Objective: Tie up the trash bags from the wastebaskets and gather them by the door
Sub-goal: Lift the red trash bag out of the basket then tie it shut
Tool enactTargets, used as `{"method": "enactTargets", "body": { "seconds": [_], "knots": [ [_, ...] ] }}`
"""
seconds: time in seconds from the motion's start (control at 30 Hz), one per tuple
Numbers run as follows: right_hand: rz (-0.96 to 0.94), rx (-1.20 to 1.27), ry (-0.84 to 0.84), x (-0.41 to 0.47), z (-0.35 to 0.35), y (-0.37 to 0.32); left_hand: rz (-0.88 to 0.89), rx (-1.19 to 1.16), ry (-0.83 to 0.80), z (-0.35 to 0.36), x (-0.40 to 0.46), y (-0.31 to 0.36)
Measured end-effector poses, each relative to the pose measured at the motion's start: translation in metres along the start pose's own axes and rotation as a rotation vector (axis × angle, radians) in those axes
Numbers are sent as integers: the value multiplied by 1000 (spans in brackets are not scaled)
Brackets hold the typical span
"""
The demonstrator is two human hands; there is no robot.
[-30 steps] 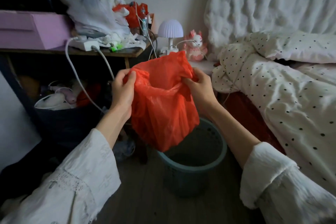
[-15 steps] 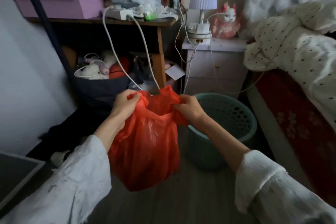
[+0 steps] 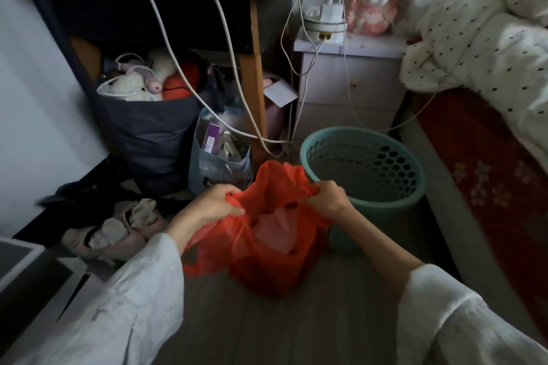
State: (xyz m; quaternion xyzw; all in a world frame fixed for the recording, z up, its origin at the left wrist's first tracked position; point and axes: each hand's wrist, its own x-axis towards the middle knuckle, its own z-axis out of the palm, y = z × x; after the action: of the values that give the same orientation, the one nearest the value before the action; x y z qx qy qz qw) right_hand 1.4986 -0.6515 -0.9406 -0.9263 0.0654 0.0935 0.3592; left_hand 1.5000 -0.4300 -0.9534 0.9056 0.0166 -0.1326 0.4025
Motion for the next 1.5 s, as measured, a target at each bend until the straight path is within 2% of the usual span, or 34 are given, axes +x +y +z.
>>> {"method": "enactTargets", "body": {
  "seconds": [0.07,0.13,0.3,0.43,0.53,0.63,0.7,0.8,0.9,0.97,1.1,1.13,1.2,1.23,1.3,1.4,1.5],
  "knots": [
    [-25,-24,4,1,-3,-4,-35,115,-12,-13,-1,1],
    [-75,-18,69,1,-7,-13,-48,110,-22,-25,-3,5],
    [-177,150,235,-1,-11,-36,25,-420,191,-49,-8,20],
    [-210,361,404,-4,-24,-54,32,-783,217,-58,-13,41],
    [-275,609,420,-2,-33,-61,114,-944,204,-63,-14,51],
    [-321,762,354,-1,-32,-63,231,-1005,222,-68,-16,57],
    [-383,837,280,-5,-28,-60,263,-872,223,-67,-16,53],
    [-441,755,174,-9,-22,-49,278,-503,351,-54,-21,37],
    [-397,688,140,-1,-14,-32,236,-551,527,-41,-22,15],
    [-368,583,136,-1,-9,-28,109,-493,587,-35,-17,-4],
    [-347,541,91,1,6,-27,-200,-239,547,-23,-15,-28],
    [-370,548,64,0,10,-30,-196,-183,569,-21,-16,-26],
    [-427,454,53,8,19,-35,-58,-141,665,-25,-15,-19],
    [-448,404,77,16,24,-36,43,-187,708,-30,-15,-12],
    [-353,397,147,30,28,-40,209,-396,715,-42,-17,6],
    [-203,523,192,45,30,-40,349,-817,593,-55,-13,28],
    [-115,679,179,45,32,-39,382,-986,436,-51,-7,35]
  ]
}}
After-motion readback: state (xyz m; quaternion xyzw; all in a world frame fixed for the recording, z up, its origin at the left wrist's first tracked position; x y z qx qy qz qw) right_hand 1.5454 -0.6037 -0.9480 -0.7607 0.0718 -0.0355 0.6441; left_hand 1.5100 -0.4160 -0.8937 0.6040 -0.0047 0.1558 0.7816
